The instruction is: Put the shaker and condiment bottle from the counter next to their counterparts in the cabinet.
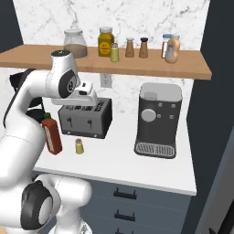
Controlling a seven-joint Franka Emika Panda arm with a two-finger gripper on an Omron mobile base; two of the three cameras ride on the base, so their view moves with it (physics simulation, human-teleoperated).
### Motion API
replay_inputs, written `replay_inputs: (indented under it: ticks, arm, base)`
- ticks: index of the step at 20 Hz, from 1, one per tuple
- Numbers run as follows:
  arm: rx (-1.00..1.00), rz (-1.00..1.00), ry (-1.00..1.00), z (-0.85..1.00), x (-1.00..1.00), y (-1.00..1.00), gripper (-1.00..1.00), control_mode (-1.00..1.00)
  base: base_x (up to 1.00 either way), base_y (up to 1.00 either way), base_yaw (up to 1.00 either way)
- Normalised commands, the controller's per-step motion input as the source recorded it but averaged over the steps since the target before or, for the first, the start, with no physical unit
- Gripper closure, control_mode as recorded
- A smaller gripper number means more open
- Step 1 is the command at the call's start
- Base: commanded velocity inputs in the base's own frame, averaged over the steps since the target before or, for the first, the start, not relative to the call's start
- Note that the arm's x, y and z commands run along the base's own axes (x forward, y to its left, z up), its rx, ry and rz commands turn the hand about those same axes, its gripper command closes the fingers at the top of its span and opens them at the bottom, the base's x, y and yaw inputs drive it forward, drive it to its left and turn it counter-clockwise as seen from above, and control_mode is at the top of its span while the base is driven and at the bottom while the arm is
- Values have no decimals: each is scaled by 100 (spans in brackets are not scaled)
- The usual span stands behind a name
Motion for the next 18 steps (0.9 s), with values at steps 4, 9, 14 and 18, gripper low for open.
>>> replay_inputs:
  ticks: [4,9,14,18]
  arm:
    - [-2,10,0,-14,1,3,-100,-100]
    - [-1,57,-13,-28,-1,2,-100,-100]
    - [6,55,-13,-36,-15,15,-100,-100]
    - [18,13,-8,-41,-21,34,-100,-100]
  base:
    - [0,0,0]
    - [0,0,0]
    - [0,0,0]
    - [0,0,0]
